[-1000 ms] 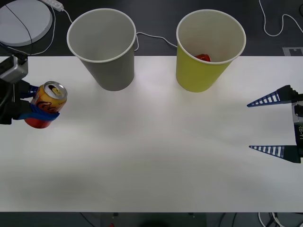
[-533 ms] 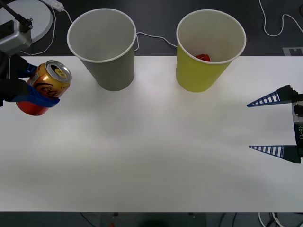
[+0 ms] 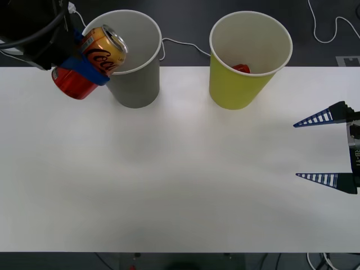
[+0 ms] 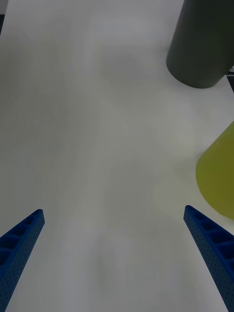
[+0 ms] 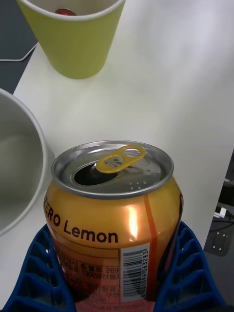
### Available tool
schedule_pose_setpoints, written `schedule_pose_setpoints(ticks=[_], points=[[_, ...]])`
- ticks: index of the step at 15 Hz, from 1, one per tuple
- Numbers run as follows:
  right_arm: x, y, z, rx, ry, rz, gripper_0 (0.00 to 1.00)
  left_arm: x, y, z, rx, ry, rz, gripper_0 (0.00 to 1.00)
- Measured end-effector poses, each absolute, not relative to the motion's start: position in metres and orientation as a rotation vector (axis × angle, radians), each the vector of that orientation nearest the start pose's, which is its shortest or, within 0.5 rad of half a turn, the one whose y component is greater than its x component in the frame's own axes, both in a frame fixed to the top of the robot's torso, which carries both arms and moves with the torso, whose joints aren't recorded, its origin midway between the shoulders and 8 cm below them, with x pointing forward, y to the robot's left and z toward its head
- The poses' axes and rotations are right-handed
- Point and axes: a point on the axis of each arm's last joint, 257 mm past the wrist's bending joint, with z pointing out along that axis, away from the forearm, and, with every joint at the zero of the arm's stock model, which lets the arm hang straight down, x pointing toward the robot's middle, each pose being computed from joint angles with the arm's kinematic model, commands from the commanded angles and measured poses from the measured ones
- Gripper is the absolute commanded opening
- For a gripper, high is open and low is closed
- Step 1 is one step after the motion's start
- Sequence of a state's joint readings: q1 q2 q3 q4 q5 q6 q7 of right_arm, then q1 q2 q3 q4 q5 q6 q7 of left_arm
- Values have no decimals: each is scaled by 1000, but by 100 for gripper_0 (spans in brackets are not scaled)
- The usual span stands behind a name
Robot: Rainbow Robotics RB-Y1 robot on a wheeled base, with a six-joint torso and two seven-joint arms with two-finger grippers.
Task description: Put the can into the green bin and the plastic bottle into the gray bin
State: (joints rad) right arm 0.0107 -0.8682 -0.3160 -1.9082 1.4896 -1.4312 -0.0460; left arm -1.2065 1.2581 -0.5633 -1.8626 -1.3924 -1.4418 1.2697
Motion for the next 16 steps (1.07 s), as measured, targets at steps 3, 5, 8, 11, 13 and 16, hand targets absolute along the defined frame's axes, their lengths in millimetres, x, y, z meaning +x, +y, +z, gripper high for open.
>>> schedule_pose_setpoints(ticks=[3, 5, 8, 11, 13, 16], points=[[371, -272, -157, -1691, 1472, 195, 100, 444, 109, 39, 1541, 2063, -177, 0], [371, -272, -157, -1691, 1472, 195, 100, 462, 81, 48, 1543, 2063, -168, 0], [371, -272, -157, -1691, 1472, 195, 100, 487, 30, 64, 1523, 2036, -179, 0], [371, -272, -157, -1691, 1472, 195, 100, 508, -29, 79, 1467, 1985, -240, 0], [371, -272, -157, -1691, 1472, 195, 100, 525, -62, 83, 1422, 1974, -256, 0], [371, -272, -157, -1691, 1472, 195, 100, 548, -96, 86, 1369, 1979, -225, 0]])
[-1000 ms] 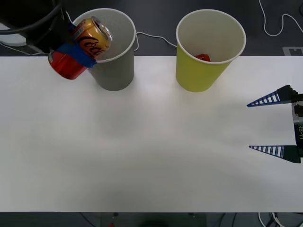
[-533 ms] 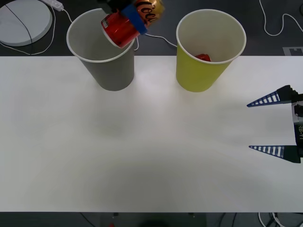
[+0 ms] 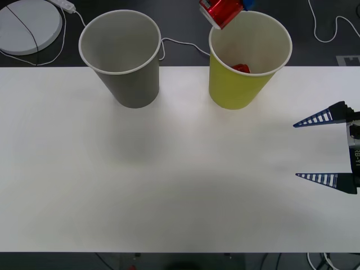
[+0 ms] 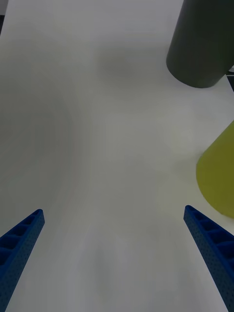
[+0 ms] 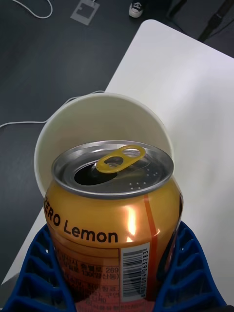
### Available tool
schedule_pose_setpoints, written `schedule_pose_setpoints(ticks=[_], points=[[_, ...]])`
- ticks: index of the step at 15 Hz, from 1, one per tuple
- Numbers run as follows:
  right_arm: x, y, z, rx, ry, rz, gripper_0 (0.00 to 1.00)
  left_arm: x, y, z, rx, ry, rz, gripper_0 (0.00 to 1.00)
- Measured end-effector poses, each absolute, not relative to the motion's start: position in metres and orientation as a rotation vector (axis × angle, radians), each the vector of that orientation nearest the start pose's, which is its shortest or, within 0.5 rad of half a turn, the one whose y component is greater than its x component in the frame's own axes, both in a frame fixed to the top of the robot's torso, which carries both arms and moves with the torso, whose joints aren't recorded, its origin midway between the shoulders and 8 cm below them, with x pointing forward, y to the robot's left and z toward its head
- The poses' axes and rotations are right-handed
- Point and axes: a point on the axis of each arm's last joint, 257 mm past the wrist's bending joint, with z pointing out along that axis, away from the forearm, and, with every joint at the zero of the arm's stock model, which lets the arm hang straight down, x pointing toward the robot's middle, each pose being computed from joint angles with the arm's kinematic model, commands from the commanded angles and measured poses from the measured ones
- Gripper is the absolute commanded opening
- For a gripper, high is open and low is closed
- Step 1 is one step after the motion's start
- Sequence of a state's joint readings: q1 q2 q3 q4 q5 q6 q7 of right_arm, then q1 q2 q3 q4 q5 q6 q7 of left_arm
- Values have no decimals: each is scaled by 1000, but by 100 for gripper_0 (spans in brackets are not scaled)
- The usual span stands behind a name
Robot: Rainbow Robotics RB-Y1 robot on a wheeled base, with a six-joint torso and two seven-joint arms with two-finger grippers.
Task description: Put the can into the green bin and the plastic bottle into the gray bin
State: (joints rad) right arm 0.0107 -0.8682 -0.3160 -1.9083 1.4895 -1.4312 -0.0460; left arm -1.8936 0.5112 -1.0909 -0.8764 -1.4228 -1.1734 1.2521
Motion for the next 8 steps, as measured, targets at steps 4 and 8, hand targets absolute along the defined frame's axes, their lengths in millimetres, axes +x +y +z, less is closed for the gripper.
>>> schedule_pose_setpoints(ticks=[4, 8], points=[[371, -272, -157, -1691, 1472, 195, 100, 564, -129, 86, 1309, 1970, -175, 0], [371, -272, -157, -1691, 1472, 195, 100, 570, -160, 74, 1262, 1968, -170, 0]])
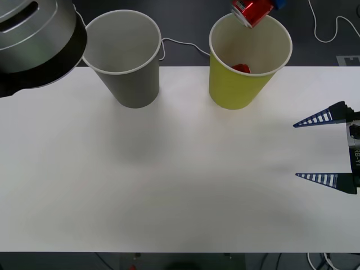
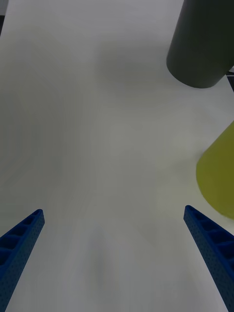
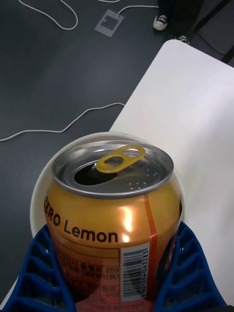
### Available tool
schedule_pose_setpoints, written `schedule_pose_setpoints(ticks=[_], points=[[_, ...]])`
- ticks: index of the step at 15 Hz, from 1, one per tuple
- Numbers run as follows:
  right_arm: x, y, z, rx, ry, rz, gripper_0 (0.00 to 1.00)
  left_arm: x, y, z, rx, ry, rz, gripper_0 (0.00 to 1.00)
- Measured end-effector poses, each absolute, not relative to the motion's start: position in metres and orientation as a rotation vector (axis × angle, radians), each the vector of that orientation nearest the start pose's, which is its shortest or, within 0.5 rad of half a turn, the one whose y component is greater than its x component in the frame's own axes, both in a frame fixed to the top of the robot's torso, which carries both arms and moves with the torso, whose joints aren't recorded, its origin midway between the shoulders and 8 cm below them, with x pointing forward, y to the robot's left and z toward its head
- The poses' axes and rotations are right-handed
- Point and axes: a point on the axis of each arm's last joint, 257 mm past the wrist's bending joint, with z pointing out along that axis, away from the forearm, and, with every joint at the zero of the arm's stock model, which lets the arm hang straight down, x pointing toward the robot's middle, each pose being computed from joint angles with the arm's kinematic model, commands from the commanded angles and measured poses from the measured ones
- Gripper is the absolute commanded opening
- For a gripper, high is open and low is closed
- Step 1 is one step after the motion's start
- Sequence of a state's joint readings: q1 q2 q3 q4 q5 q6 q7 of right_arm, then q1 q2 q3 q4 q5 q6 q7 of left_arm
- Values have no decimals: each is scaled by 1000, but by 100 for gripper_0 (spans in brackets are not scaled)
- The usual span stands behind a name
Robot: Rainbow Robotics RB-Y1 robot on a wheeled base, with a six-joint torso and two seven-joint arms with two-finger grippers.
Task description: Put the can into the green bin and the plastic bottle into the gray bin
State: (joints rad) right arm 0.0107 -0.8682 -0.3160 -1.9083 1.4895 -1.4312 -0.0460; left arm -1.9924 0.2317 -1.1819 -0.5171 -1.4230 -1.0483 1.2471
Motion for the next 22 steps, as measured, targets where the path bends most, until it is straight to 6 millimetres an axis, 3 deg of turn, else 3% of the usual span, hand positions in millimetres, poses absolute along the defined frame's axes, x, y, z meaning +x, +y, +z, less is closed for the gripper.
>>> schedule_pose_setpoints(ticks=[6, 9, 10, 12, 13, 22], points=[[371, -272, -157, -1691, 1472, 195, 100, 572, -177, 57, 1245, 1958, -201, 0], [371, -272, -157, -1691, 1472, 195, 100, 575, -178, 57, 1227, 1955, -208, 8], [371, -272, -157, -1691, 1472, 195, 100, 576, -178, 57, 1224, 1956, -208, 21], [371, -272, -157, -1691, 1472, 195, 100, 578, -177, 58, 1218, 1954, -206, 85], [371, -272, -157, -1691, 1472, 195, 100, 579, -175, 59, 1212, 1954, -205, 100], [371, -272, -157, -1691, 1472, 195, 100, 587, -168, 63, 1189, 1956, -205, 100]])
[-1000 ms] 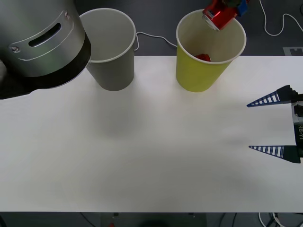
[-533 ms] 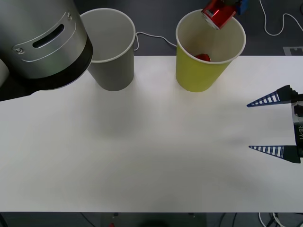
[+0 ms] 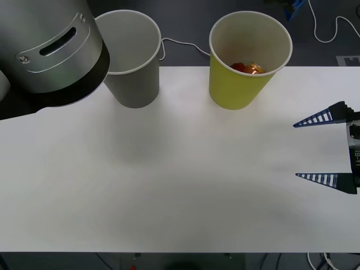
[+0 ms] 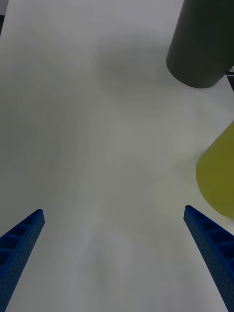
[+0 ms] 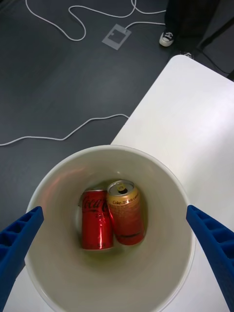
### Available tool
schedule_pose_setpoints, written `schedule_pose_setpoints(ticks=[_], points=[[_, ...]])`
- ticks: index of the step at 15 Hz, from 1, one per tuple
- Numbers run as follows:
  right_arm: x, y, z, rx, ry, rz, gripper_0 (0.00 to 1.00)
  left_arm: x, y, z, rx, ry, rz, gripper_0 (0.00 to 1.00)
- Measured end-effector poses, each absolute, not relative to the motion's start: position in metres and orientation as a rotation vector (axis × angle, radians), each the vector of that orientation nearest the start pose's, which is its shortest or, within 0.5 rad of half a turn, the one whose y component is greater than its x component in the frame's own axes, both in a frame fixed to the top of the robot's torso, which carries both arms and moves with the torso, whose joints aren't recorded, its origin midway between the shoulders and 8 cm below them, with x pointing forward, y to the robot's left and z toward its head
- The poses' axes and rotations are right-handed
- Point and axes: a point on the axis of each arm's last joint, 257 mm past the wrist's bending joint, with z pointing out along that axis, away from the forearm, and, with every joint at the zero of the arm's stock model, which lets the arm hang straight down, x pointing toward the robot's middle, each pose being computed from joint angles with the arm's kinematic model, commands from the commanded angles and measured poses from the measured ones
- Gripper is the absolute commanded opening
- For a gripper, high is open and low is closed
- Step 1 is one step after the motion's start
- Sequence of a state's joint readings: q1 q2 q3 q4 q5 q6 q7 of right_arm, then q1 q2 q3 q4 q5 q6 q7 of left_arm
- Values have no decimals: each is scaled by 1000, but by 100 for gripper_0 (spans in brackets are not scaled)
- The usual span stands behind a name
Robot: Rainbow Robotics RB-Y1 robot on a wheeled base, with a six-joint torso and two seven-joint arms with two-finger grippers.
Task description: Put the can into the green bin and the plastic bottle into the gray bin
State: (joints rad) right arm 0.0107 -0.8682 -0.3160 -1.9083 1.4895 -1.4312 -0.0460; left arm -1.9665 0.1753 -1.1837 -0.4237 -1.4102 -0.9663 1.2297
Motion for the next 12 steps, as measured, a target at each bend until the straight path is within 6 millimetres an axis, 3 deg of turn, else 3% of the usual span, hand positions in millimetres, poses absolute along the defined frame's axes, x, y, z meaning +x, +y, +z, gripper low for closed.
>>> schedule_pose_setpoints(ticks=[4, 7, 12], points=[[371, -272, -157, -1691, 1472, 195, 100, 590, -147, 78, 1214, 1946, -227, 100], [371, -272, -157, -1691, 1472, 195, 100, 591, -120, 83, 1223, 1948, -300, 100], [371, -272, -157, -1691, 1472, 195, 100, 573, -43, 80, 1326, 1925, -351, 100]])
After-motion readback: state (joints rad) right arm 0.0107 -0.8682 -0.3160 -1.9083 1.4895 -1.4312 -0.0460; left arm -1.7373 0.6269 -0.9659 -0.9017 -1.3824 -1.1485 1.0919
